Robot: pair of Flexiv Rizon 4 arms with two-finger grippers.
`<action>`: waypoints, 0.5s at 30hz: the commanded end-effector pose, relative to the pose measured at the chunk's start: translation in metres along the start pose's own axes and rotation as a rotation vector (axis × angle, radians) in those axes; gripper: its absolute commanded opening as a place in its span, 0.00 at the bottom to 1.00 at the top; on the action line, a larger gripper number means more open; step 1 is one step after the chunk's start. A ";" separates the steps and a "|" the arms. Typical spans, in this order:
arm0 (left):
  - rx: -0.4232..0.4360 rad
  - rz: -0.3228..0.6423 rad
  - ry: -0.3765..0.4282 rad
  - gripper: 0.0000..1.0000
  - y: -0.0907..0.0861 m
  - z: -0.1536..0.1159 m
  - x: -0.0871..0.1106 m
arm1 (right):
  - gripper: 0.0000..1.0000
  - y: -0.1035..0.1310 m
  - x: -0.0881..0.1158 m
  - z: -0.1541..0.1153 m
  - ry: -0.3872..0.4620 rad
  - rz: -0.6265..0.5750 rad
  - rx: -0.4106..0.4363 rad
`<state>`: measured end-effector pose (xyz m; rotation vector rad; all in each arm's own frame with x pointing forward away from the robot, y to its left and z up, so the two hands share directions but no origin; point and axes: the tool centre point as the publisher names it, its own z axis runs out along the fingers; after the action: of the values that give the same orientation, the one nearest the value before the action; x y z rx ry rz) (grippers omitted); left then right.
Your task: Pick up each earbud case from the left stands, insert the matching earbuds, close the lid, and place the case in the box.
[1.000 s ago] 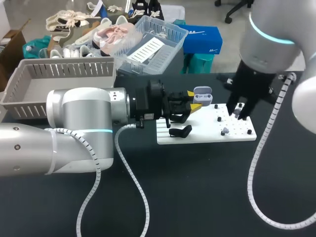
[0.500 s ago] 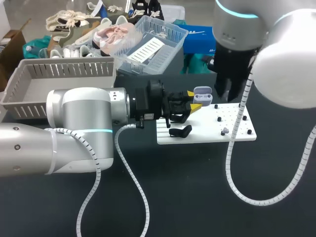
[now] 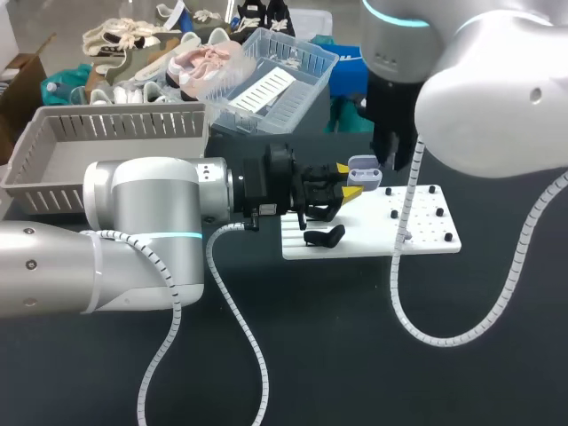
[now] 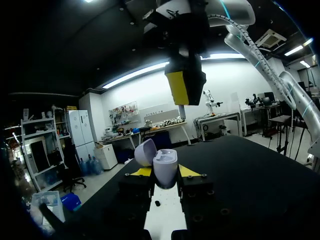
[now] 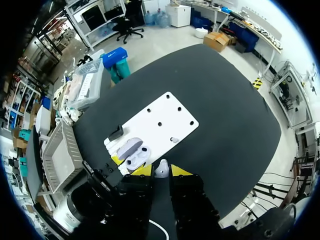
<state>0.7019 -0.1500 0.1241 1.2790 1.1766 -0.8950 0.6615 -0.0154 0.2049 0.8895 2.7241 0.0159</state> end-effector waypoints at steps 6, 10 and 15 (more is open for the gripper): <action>-0.005 0.002 -0.003 0.00 -0.001 0.000 0.001 | 0.00 0.010 -0.002 0.008 -0.002 -0.007 -0.019; -0.005 0.002 -0.003 0.00 -0.001 0.000 0.001 | 0.00 0.013 -0.002 0.012 0.006 -0.013 -0.030; -0.005 0.002 -0.003 0.00 -0.001 0.000 0.001 | 0.00 0.018 -0.002 0.014 0.005 -0.024 -0.036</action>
<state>0.7019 -0.1500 0.1241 1.2790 1.1766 -0.8950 0.6743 -0.0055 0.1952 0.8480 2.7297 0.0681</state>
